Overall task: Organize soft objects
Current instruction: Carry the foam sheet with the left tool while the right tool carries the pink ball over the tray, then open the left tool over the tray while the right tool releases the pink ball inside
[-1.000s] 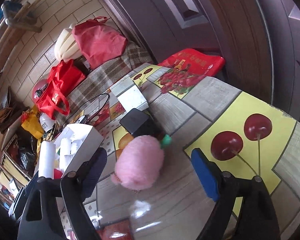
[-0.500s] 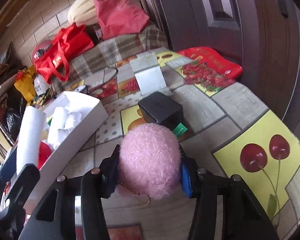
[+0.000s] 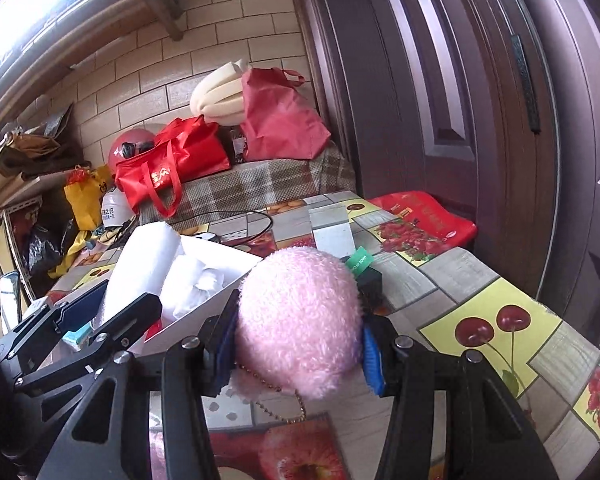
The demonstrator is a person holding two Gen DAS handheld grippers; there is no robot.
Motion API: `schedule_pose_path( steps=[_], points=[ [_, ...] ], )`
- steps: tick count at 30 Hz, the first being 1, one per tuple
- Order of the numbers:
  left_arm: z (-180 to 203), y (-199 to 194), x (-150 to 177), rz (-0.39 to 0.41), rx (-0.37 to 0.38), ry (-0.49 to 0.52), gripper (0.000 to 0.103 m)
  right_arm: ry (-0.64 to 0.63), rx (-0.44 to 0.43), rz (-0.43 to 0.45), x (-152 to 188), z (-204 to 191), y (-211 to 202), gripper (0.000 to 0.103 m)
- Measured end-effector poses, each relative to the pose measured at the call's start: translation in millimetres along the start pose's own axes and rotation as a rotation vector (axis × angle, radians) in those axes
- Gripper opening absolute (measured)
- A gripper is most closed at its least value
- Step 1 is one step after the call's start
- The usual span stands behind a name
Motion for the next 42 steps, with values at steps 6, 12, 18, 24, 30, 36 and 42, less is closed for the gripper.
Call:
schedule_pose_path(
  steps=[6,12,18,24,30,36,42],
  points=[
    [-46,-12,4,0.017,-0.069,-0.019,0.051,-0.071,-0.026,0.008,0,-33,12,0.052],
    [-124,-17,11,0.007,-0.195,-0.104,0.051,-0.120,-0.086,0.003,3,-75,28,0.052],
    [-177,-2,19,-0.035,-0.269,-0.179,0.052,-0.193,-0.190,-0.047,11,-125,50,0.051],
    [-190,20,19,-0.071,-0.295,-0.158,0.052,-0.249,-0.264,-0.134,18,-167,84,0.051],
    [-207,29,20,-0.099,-0.299,-0.221,0.052,-0.221,-0.215,-0.109,5,-172,118,0.052],
    [-204,26,19,-0.085,-0.312,-0.207,0.068,-0.201,-0.216,-0.132,1,-172,139,0.076],
    [-207,18,16,-0.049,-0.326,-0.222,0.103,-0.161,-0.183,-0.102,-4,-163,134,0.092]
  ],
)
Point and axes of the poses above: each gripper's, at about its wrist camera, not at the fingertips, and y roughly the way its jaws point, z to its right, x to its underside, the point moved 7 cm from there along y, roughly the way its jaws point, and after that the axes turned 2 degrees about -x, right-handed, at the moved point
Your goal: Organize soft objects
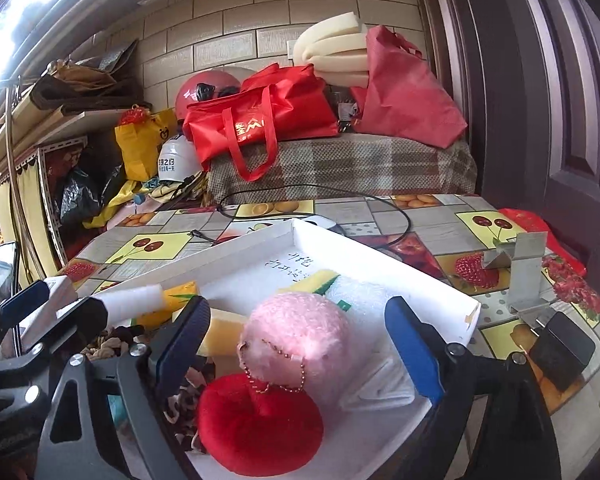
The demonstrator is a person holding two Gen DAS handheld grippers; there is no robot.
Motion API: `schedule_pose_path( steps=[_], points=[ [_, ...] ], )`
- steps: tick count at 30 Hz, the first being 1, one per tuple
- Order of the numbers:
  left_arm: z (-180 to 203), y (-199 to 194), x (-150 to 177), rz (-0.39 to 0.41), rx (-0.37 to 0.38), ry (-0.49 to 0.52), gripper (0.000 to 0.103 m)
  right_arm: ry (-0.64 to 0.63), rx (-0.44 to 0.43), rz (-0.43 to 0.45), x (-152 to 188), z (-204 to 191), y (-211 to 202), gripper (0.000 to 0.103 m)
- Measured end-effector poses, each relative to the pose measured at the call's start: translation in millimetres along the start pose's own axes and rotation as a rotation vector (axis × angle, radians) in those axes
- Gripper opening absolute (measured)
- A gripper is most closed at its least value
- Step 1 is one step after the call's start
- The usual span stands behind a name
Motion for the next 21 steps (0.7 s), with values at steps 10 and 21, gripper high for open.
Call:
schedule_pose_path(
  steps=[10,21],
  points=[
    [0,-5,-3,0.024,-0.008,0.004,0.103,0.005,0.069,0.050,-3,4,-10,0.103],
    [9,-27,10,0.006,-0.015,0.021,0.103,0.030,0.176,0.065,14,29,-56,0.103]
  ],
)
Point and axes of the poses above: each gripper's, at about its wrist camera, not at the fingertips, and y roughly the way its jaws point, z to its right, x to its underside, the point moved 7 cm from there along y, roughly the way its jaws point, and after that the axes turned 2 degrees about -x, right-handed, at the moved point
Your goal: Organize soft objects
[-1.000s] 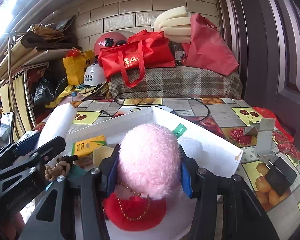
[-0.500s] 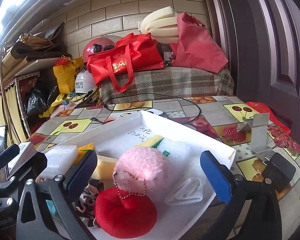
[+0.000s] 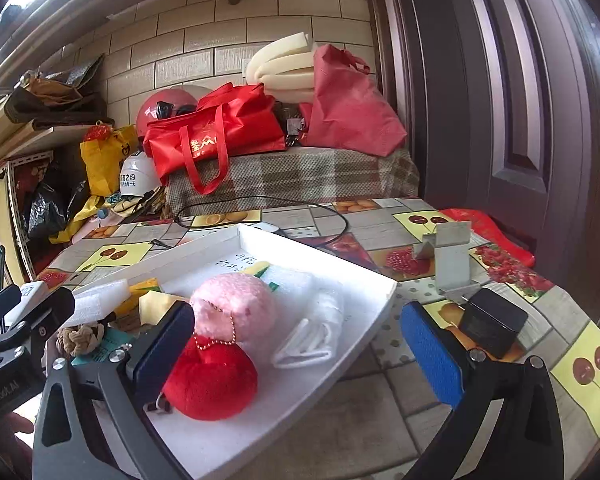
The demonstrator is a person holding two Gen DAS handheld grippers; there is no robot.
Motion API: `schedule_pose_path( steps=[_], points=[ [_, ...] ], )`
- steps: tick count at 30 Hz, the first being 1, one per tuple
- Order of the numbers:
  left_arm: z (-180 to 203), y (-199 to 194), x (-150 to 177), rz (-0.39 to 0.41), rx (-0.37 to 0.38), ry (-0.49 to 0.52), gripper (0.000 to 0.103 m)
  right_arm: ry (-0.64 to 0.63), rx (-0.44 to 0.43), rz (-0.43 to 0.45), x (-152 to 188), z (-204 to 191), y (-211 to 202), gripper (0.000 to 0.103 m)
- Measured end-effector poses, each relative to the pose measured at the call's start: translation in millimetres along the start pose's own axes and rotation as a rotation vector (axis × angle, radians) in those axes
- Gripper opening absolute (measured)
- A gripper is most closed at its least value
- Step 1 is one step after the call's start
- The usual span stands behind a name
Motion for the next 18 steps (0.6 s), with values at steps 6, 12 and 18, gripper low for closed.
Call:
schedule_pose_path(
  steps=[6,12,18],
  points=[
    [20,-25,10,0.003,0.020,0.062,0.103,-0.045,0.034,-0.017,15,10,-36,0.103],
    [45,-50,23,-0.013,0.081,0.089,0.103,0.018,0.057,-0.097,34,38,-61,0.103],
    [67,-71,33,-0.031,0.129,0.120,0.103,0.128,0.090,-0.058,45,73,-102,0.103]
  ],
)
Point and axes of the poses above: each gripper's, at about its wrist camera, not at the fingertips, and y roughly the way its jaws point, z to its right, x to its underside, the point moved 7 cm from there along y, roughly the way its jaws point, and after that the axes turned 2 degrees about -x, right-handed, at the moved point
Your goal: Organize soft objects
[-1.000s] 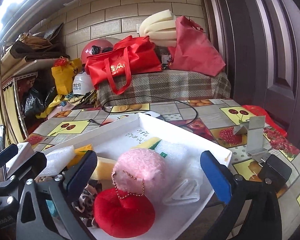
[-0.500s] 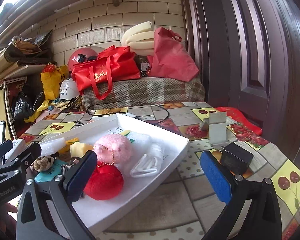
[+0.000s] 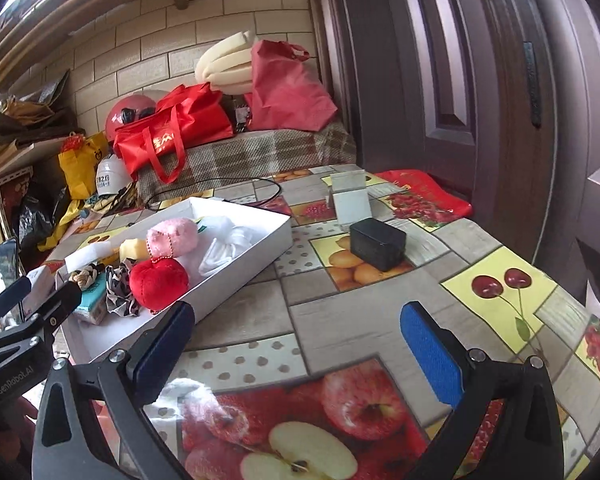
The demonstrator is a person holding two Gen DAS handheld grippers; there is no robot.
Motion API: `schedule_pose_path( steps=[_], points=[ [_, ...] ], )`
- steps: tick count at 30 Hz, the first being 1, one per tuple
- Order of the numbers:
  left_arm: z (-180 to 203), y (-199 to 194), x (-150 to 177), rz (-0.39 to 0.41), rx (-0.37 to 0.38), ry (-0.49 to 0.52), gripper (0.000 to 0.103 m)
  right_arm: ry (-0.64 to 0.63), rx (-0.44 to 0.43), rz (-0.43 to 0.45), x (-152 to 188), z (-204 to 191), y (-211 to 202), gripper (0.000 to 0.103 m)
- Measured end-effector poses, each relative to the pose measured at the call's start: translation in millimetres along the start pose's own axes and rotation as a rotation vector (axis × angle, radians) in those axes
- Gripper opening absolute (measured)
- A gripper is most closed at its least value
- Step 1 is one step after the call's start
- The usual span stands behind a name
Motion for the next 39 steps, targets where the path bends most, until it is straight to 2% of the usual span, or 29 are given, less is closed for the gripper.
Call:
schedule_pose_path(
  steps=[3,5,8,10,14,17,22,29,39],
  points=[
    [6,-8,4,-0.011,0.017,-0.010,0.103,0.070,0.003,0.052,-3,18,-22,0.103],
    [8,-14,8,-0.022,0.023,-0.022,0.103,0.126,-0.005,0.126,-8,30,-39,0.103],
    [11,-19,11,-0.034,0.010,-0.013,0.103,0.139,-0.030,0.195,-13,37,-60,0.103],
    [13,-22,11,-0.025,-0.014,0.001,0.103,0.146,-0.058,0.187,-12,38,-63,0.103],
    [12,-27,12,-0.012,-0.108,0.029,0.103,0.145,-0.098,0.075,0,40,-51,0.103],
    [8,-26,14,-0.031,-0.148,0.020,0.103,0.155,-0.080,0.101,1,43,-57,0.103],
    [5,-24,17,-0.049,-0.142,0.000,0.103,0.091,-0.014,0.146,0,34,-67,0.103],
    [8,-25,18,-0.049,-0.150,0.014,0.103,0.048,0.005,0.232,-3,28,-84,0.103],
    [10,-25,18,-0.050,-0.147,0.025,0.103,0.005,0.022,0.237,-4,20,-84,0.103]
  ],
)
Point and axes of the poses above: each gripper's, at about its wrist camera, not at the fingertips, and y roughly the way its jaws point, z to its right, x to its underside, the point moved 7 cm from there along y, roughly the way its jaws point, and after that the axes turned 2 degrees about -x, right-handed, at the moved point
